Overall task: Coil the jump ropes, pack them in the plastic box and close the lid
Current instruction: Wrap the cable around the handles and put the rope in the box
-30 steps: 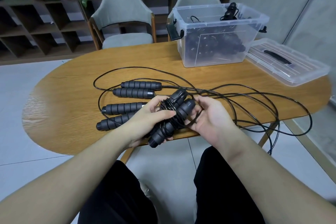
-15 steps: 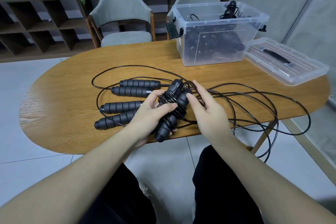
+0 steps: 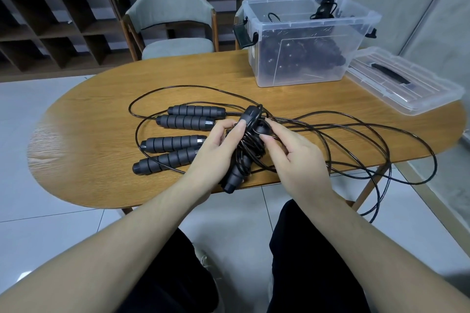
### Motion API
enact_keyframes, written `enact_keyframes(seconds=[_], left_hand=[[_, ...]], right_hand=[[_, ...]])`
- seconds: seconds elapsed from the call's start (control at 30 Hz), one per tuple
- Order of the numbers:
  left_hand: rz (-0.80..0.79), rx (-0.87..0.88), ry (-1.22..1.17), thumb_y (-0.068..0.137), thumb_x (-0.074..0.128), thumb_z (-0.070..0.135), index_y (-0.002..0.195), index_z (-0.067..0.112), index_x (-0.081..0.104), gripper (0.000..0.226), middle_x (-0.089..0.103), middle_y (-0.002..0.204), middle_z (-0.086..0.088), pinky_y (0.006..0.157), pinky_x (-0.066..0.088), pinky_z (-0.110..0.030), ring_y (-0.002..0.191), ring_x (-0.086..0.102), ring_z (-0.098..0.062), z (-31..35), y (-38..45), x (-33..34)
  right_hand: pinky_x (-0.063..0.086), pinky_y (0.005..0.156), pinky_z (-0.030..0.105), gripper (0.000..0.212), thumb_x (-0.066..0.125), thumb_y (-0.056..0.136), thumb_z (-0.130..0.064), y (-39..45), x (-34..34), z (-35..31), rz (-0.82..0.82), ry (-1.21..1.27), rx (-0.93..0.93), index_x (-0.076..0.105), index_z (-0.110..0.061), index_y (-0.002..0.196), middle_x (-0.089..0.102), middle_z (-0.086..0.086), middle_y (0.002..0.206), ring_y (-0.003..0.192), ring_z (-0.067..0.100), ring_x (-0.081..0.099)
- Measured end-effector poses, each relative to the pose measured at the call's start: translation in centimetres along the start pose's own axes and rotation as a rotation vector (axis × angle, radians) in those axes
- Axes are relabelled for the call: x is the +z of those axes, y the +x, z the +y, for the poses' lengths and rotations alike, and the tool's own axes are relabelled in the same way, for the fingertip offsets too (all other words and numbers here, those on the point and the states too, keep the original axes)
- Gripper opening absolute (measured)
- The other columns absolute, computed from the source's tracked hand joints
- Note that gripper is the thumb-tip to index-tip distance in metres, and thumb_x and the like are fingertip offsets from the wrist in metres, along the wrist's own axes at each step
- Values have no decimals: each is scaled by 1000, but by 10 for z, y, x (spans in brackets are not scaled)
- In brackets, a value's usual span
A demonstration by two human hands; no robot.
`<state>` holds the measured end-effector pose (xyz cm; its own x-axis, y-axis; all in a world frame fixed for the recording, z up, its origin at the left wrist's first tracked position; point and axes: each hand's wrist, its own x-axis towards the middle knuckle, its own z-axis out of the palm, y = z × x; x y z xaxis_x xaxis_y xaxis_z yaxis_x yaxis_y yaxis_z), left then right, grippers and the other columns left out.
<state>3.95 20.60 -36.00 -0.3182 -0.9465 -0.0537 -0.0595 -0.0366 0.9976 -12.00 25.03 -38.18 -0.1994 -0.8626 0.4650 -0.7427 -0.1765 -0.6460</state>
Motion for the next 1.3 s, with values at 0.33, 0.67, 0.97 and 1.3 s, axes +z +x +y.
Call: enact_keyframes(seconds=[0.33, 0.67, 0.97, 1.3], left_hand=[[-52, -66, 1, 101, 50, 38, 99, 37, 61, 11, 70, 87, 7, 86, 59, -51, 89, 69, -20, 5, 0, 0], [-6, -159, 29, 95, 42, 34, 96, 36, 62, 21, 69, 100, -9, 72, 61, -49, 91, 68, -29, 3, -5, 11], [-129, -160, 194, 103, 48, 10, 80, 14, 54, 24, 55, 75, -2, 49, 44, -11, 62, 54, -11, -24, 31, -18], [-235, -129, 33, 100, 58, 20, 108, 13, 52, 13, 61, 88, -9, 66, 56, -39, 72, 61, -24, 21, 7, -10]], right_hand=[[32, 52, 16, 15, 47, 104, -34, 2, -9, 4, -84, -161, -147, 39, -34, 91, 49, -10, 68, 62, 10, 44], [16, 41, 23, 21, 43, 104, -34, -1, -12, 4, -190, -317, -200, 32, -29, 86, 33, -11, 48, 39, 11, 33], [14, 42, 26, 24, 36, 104, -39, -1, -16, 2, -221, -446, -195, 31, -26, 83, 30, -10, 48, 44, 24, 36], [13, 41, 25, 20, 39, 104, -35, 3, -24, -4, -244, -442, -221, 35, -25, 86, 30, -12, 47, 37, 8, 28]])
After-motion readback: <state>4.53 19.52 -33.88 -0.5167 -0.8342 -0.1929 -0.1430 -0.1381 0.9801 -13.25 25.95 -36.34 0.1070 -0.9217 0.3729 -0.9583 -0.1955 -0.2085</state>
